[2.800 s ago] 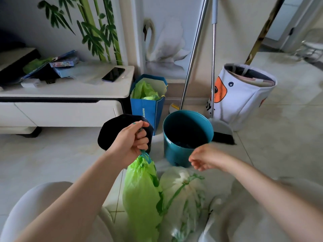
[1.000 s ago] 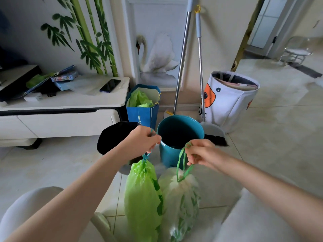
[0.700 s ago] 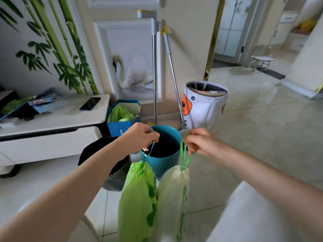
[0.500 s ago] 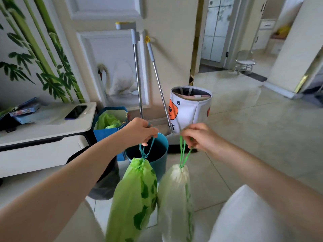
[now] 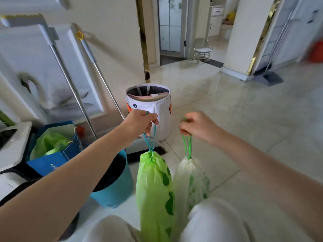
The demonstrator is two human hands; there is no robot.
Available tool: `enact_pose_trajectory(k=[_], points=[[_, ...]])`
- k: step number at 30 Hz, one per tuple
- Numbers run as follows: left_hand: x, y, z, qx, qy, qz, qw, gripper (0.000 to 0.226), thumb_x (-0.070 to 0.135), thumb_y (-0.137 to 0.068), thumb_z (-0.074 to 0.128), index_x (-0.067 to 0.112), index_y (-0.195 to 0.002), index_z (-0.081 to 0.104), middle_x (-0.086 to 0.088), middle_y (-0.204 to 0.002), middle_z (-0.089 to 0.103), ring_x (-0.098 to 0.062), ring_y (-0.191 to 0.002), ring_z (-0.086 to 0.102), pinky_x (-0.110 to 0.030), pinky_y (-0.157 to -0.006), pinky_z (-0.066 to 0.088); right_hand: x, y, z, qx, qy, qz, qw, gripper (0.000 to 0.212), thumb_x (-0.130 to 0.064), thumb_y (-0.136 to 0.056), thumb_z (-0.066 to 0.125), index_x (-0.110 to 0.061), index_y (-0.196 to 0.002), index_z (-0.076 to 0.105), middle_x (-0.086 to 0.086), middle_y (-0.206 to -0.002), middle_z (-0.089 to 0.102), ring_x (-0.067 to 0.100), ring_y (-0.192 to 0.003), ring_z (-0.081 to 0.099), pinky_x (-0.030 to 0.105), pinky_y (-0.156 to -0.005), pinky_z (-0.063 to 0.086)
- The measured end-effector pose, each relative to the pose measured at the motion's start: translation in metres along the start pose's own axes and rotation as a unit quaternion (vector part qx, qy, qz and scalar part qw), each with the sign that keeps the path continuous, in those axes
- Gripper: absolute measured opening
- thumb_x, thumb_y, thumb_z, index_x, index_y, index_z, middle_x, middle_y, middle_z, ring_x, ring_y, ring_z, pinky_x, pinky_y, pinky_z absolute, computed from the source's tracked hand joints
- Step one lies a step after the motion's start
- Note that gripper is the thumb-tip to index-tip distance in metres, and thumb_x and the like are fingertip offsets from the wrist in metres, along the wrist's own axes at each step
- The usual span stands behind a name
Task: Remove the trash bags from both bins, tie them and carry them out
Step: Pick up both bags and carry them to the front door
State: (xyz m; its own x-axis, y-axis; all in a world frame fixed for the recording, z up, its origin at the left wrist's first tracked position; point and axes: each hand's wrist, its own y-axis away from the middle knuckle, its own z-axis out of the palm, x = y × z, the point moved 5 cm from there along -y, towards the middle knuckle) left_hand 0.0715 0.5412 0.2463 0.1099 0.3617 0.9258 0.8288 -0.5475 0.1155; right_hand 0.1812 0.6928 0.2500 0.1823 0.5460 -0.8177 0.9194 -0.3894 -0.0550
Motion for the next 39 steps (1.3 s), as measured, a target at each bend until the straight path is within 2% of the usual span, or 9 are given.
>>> enact_pose_trajectory(k=[6, 9, 12, 16, 21, 25, 30, 33, 39], points=[[0.027, -0.101, 0.075, -0.080, -0.111, 0.040, 0.990, 0.036, 0.019, -0.092, 0.052, 0.015, -0.057, 0.057, 0.000, -0.048, 0.048, -0.013, -0.041, 0.047, -0.020, -0.056, 0.045, 0.051, -0.073, -0.063, 0.001, 0.179, 0.036, 0.983, 0.013, -0.020, -0.074, 0.064, -0.011, -0.066, 0.067, 0.009, -0.067, 0.070, 0.019, -0.061, 0.060, 0.028, -0.055, 0.045], [0.040, -0.138, 0.116, -0.156, -0.146, 0.049, 0.976, 0.037, 0.026, -0.091, 0.049, 0.020, -0.055, 0.055, 0.000, -0.054, 0.049, -0.023, -0.058, 0.049, -0.035, -0.068, 0.045, 0.075, -0.107, -0.089, -0.025, 0.244, 0.055, 0.968, 0.014, -0.018, -0.073, 0.063, -0.010, -0.062, 0.061, 0.008, -0.065, 0.069, 0.021, -0.063, 0.062, 0.023, -0.050, 0.038], [0.068, -0.153, 0.140, -0.176, -0.256, 0.075, 0.948, 0.036, 0.025, -0.100, 0.037, 0.007, -0.085, 0.064, 0.004, -0.065, 0.051, -0.024, -0.078, 0.055, -0.031, -0.074, 0.044, 0.085, -0.121, -0.117, -0.018, 0.272, 0.054, 0.961, 0.009, -0.013, -0.075, 0.060, -0.008, -0.068, 0.063, 0.009, -0.071, 0.073, 0.024, -0.075, 0.067, 0.024, -0.058, 0.040], [0.141, -0.164, 0.160, -0.178, -0.355, 0.144, 0.906, 0.030, 0.011, -0.099, 0.032, 0.002, -0.115, 0.055, -0.012, -0.101, 0.058, -0.032, -0.101, 0.056, -0.036, -0.076, 0.040, 0.076, -0.122, -0.169, -0.006, 0.268, 0.070, 0.961, 0.010, -0.011, -0.079, 0.060, -0.006, -0.081, 0.069, 0.011, -0.084, 0.074, 0.026, -0.085, 0.067, 0.027, -0.073, 0.046], [0.246, -0.159, 0.162, -0.142, -0.314, 0.179, 0.922, 0.022, 0.021, -0.096, 0.042, 0.006, -0.086, 0.055, -0.007, -0.074, 0.058, -0.023, -0.070, 0.051, -0.026, -0.058, 0.028, 0.031, -0.111, -0.251, 0.057, 0.232, 0.100, 0.966, 0.011, -0.014, -0.084, 0.060, -0.004, -0.083, 0.066, 0.010, -0.084, 0.070, 0.024, -0.076, 0.061, 0.030, -0.072, 0.047], [0.333, -0.143, 0.164, -0.189, -0.273, 0.229, 0.915, 0.017, 0.022, -0.092, 0.052, 0.019, -0.076, 0.053, -0.001, -0.072, 0.063, -0.019, -0.074, 0.061, -0.030, -0.072, 0.044, -0.032, -0.088, -0.325, 0.109, 0.199, 0.125, 0.966, 0.009, -0.015, -0.085, 0.061, -0.009, -0.082, 0.067, 0.007, -0.079, 0.067, 0.020, -0.070, 0.057, 0.028, -0.069, 0.046], [0.426, -0.118, 0.160, -0.229, -0.243, 0.222, 0.916, 0.023, 0.021, -0.089, 0.058, 0.028, -0.067, 0.054, 0.010, -0.066, 0.062, -0.011, -0.070, 0.063, -0.022, -0.071, 0.044, -0.100, -0.047, -0.411, 0.144, 0.163, 0.180, 0.959, 0.013, -0.016, -0.088, 0.055, -0.013, -0.083, 0.067, -0.002, -0.079, 0.065, 0.016, -0.077, 0.061, 0.034, -0.074, 0.053], [0.466, -0.101, 0.160, -0.227, -0.225, 0.209, 0.924, 0.021, 0.019, -0.088, 0.060, 0.022, -0.067, 0.060, 0.014, -0.061, 0.061, -0.002, -0.065, 0.059, -0.010, -0.066, 0.039, -0.126, -0.015, -0.450, 0.175, 0.142, 0.213, 0.950, 0.010, -0.014, -0.088, 0.057, -0.015, -0.085, 0.067, -0.003, -0.083, 0.067, 0.014, -0.079, 0.063, 0.032, -0.077, 0.054], [0.506, -0.059, 0.183, -0.255, -0.178, 0.172, 0.935, 0.012, 0.017, -0.086, 0.063, 0.017, -0.075, 0.067, 0.006, -0.064, 0.067, -0.010, -0.065, 0.064, -0.019, -0.065, 0.046, -0.151, 0.063, -0.497, 0.221, 0.158, 0.252, 0.929, 0.009, -0.011, -0.089, 0.058, -0.010, -0.085, 0.066, 0.001, -0.083, 0.065, 0.015, -0.074, 0.058, 0.029, -0.073, 0.052]])
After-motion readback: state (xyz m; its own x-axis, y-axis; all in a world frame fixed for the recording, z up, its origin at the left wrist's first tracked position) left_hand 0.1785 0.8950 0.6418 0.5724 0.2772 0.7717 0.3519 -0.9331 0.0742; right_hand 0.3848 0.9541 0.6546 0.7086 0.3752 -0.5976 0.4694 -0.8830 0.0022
